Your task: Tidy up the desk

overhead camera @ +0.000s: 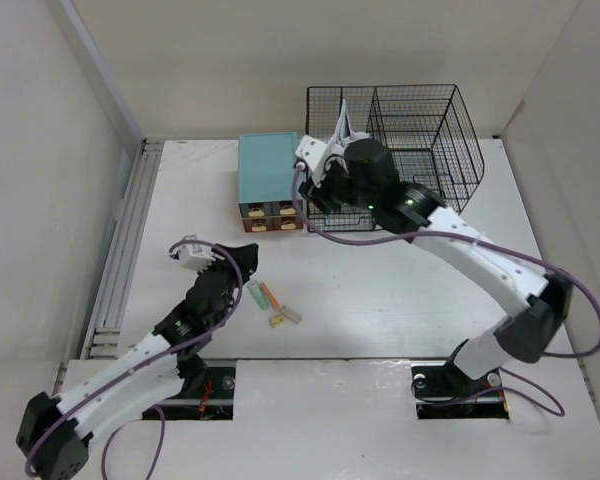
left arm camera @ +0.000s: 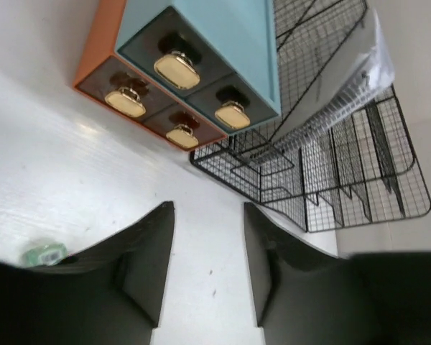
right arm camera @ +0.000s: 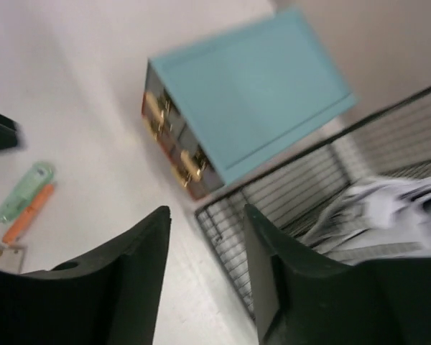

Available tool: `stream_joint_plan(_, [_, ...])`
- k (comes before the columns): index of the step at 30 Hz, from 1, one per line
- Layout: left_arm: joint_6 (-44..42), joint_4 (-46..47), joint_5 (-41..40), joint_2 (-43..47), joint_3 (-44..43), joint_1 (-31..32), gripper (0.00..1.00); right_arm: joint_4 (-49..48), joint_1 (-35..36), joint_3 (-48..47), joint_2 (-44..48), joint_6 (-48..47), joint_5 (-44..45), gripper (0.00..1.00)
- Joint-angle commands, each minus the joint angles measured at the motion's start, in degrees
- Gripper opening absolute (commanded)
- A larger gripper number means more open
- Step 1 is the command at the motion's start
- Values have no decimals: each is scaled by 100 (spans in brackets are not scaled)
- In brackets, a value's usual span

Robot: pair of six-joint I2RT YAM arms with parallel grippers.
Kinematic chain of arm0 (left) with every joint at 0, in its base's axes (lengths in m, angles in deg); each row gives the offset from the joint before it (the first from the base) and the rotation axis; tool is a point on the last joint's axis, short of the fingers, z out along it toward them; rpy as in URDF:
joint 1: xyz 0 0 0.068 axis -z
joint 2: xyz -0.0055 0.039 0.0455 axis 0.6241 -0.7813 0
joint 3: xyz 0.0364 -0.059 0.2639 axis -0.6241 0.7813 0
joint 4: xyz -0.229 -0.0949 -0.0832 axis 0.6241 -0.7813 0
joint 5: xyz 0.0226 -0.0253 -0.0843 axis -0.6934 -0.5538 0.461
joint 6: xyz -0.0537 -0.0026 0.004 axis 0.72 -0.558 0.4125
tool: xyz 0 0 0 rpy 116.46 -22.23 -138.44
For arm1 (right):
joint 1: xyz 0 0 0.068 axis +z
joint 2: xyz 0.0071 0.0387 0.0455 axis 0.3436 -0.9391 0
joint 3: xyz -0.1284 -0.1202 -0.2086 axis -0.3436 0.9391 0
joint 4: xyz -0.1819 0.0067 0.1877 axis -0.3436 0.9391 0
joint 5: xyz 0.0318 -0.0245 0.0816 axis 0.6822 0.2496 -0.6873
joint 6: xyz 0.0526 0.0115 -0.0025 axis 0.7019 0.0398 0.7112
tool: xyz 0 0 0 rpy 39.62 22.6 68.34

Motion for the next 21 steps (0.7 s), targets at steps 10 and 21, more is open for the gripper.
stream_joint_plan(10, [62,3306,3836,-3641,-581,-2754,61,-627,-621,452,1104,123,-1368,49])
stream_joint_plan(21, [-17,4063,4328,-5381,-1108,-3141,55,-794,-1122,655,1219,405,-2079,50])
